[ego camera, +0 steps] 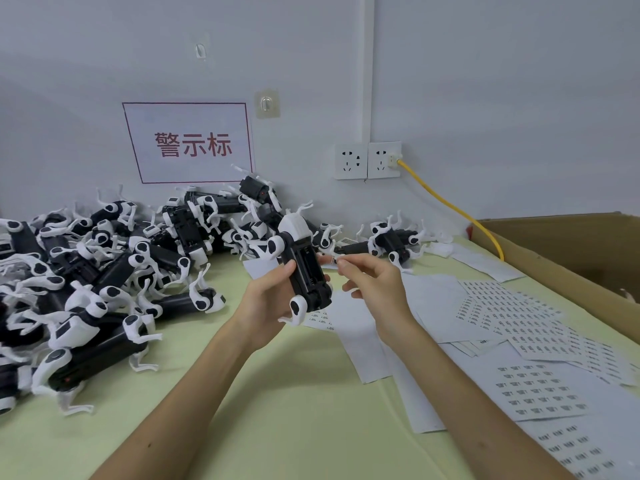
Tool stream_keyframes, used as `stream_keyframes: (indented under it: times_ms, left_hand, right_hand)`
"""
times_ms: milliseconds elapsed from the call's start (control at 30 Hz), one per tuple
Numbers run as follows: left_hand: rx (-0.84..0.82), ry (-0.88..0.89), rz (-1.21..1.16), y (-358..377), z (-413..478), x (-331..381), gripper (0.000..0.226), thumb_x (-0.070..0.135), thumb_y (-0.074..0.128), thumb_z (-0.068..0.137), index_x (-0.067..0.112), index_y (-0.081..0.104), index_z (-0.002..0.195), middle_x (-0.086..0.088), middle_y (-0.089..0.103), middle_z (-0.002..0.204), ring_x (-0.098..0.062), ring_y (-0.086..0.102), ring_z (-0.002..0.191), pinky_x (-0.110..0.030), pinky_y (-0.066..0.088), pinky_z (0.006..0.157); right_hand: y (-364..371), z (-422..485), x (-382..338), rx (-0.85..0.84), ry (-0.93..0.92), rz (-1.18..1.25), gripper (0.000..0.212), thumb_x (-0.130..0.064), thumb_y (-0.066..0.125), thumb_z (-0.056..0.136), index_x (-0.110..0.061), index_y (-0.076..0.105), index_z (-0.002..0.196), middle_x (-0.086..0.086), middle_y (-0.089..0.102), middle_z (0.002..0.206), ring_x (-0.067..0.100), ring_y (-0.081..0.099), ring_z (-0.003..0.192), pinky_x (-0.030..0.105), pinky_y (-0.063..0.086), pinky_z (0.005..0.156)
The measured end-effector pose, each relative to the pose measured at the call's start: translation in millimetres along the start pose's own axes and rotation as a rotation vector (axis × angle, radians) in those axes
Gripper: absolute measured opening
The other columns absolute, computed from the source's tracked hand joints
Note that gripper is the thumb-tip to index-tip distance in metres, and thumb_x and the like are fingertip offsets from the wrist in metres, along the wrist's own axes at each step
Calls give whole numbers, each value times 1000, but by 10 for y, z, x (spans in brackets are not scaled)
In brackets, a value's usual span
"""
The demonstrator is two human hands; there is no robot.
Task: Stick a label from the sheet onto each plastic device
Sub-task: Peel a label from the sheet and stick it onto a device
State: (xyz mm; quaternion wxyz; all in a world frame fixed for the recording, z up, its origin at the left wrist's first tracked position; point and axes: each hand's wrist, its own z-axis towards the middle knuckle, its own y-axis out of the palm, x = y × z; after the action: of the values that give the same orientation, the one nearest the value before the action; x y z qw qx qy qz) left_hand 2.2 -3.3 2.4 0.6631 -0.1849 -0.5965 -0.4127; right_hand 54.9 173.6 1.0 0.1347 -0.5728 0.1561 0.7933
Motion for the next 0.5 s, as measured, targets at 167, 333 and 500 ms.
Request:
stream_keyframes:
  times_ms: [167, 333, 500]
  left_hand:
    - [-53, 30, -40, 25, 3, -18, 64, 54, 77, 79, 14, 69, 129, -14, 61, 119, -23, 65, 102, -16, 51, 54]
    - [-9, 5, 37, 28, 8, -18, 70, 59, 77, 75, 17, 69, 129, -11, 64, 108, -24, 63, 101, -19, 31, 56]
    - [38, 25, 98, 17, 26, -31, 67, 58, 76, 74, 17, 71, 127, -14, 61, 111, -26, 61, 102, -39, 23, 69]
  right_hand:
    - [-8, -7, -15, -13, -3, -15, 11, -20, 71, 91, -15, 75, 99, -3, 76, 90, 3, 61, 59, 16, 47, 61]
    - [-12, -2, -2, -4, 13, -22, 10, -22, 72, 90, -15, 75, 98, 1, 76, 94, 4, 60, 59, 18, 48, 62]
    - [-16, 1, 1, 3, -3, -29, 6, -20, 73, 89, -15, 76, 91, -1, 75, 92, 4, 58, 57, 13, 46, 56]
